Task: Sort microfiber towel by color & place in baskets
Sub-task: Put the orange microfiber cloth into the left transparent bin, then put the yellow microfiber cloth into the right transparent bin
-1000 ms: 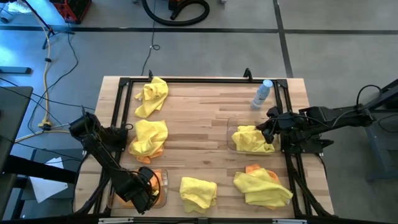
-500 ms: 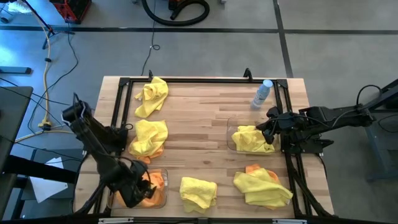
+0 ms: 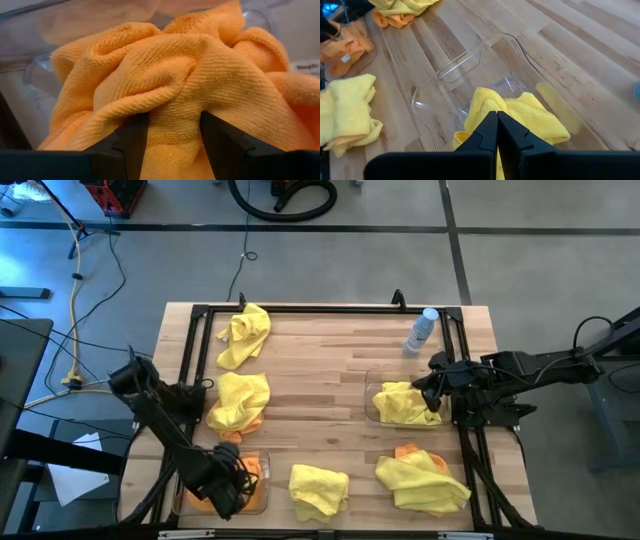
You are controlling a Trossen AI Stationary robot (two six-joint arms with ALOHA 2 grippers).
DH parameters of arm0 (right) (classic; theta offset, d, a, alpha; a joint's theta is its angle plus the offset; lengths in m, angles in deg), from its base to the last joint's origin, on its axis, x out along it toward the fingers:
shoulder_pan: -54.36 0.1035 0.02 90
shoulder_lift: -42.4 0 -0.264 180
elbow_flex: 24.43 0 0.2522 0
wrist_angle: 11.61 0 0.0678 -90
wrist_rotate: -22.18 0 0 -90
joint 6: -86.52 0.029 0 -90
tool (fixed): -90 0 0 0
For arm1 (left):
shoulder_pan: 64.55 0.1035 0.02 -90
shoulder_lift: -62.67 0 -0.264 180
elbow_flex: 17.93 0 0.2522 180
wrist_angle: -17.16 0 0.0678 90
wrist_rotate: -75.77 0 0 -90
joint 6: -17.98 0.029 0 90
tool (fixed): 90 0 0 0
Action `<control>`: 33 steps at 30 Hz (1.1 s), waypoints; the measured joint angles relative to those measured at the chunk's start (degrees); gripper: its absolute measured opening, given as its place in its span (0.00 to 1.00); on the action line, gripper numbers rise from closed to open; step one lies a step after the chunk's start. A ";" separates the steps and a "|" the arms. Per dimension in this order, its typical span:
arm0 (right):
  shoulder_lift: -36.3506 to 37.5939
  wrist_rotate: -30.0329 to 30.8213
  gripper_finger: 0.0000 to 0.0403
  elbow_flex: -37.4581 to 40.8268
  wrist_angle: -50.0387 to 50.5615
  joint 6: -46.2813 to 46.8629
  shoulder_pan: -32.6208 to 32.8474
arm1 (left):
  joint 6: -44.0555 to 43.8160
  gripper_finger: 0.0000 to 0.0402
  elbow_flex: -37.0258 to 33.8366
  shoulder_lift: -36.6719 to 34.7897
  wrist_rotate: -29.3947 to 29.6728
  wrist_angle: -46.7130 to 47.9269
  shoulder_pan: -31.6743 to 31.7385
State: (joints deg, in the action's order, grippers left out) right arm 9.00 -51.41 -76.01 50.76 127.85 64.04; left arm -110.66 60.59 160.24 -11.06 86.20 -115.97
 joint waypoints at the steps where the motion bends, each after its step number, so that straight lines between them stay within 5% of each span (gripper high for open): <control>1: -0.02 -0.09 0.00 0.00 -0.01 -0.59 0.00 | -0.47 0.42 0.00 0.40 0.03 0.04 0.03; 10: 0.00 -0.51 0.00 0.00 -0.08 -1.80 0.00 | -0.85 0.42 1.78 -0.06 0.43 0.95 0.42; 21: -2.87 1.68 0.00 -5.16 -3.68 -10.61 1.56 | 3.46 0.42 14.63 -0.40 4.14 18.11 0.42; 27: -15.22 3.85 0.00 -15.72 -3.90 -14.68 5.91 | 16.96 0.42 15.74 -0.44 12.41 20.29 0.46; 33: -34.56 4.36 0.00 -29.74 1.12 -14.08 10.25 | 27.03 0.42 12.62 -0.89 14.32 20.00 0.46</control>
State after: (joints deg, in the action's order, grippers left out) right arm -25.57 -47.05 -105.76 51.88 113.77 74.29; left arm -83.63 73.21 159.34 3.26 106.21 -115.51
